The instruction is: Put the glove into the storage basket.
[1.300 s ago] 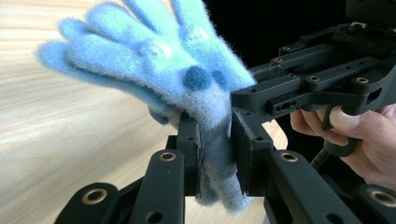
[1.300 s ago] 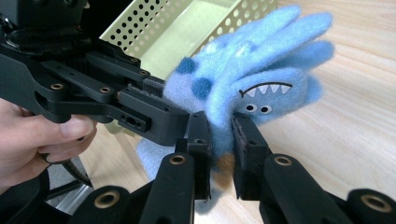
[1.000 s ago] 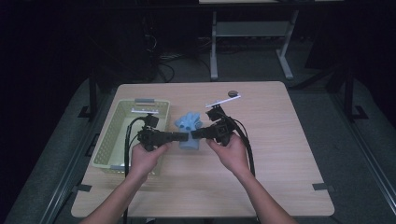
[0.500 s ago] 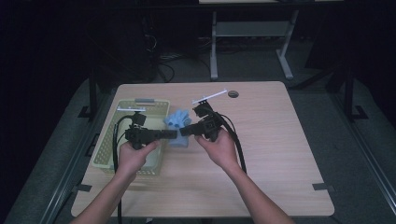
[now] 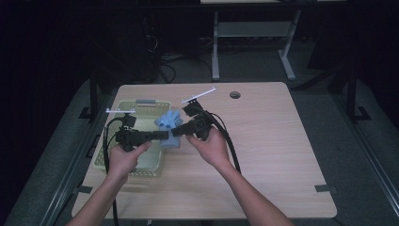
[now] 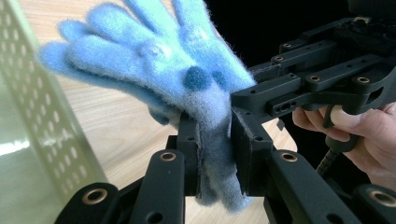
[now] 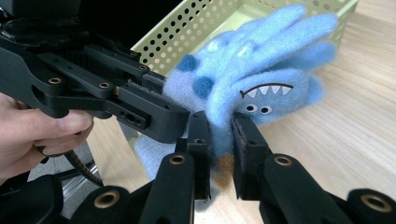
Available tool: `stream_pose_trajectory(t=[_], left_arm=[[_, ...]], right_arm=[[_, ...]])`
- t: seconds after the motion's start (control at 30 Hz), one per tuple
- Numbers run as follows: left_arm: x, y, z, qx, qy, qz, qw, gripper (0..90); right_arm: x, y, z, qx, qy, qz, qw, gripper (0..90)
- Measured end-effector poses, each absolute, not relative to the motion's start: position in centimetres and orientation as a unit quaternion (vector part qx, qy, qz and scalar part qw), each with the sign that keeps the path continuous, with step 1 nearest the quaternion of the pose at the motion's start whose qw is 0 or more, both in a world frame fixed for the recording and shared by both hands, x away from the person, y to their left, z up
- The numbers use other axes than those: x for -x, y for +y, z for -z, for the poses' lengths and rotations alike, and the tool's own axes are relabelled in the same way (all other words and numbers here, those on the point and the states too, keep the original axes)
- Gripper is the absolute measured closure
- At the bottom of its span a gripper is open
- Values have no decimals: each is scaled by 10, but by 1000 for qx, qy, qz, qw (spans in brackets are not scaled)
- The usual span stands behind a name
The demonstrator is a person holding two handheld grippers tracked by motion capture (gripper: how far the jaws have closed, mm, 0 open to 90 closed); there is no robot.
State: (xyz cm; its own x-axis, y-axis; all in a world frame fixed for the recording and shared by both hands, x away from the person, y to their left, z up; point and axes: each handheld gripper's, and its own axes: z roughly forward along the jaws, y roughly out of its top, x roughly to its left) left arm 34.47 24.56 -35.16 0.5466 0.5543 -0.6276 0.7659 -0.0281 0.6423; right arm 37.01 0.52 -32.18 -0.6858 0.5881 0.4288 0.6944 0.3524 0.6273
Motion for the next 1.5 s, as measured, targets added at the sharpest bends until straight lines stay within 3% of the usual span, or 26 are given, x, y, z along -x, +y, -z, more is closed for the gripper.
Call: stream_pose_trajectory(t=[1.5], left_arm=[[-347,326,361,-686,527,87,494,751]], right_arm=[[-397,87,346,364,-819,426,121,789]])
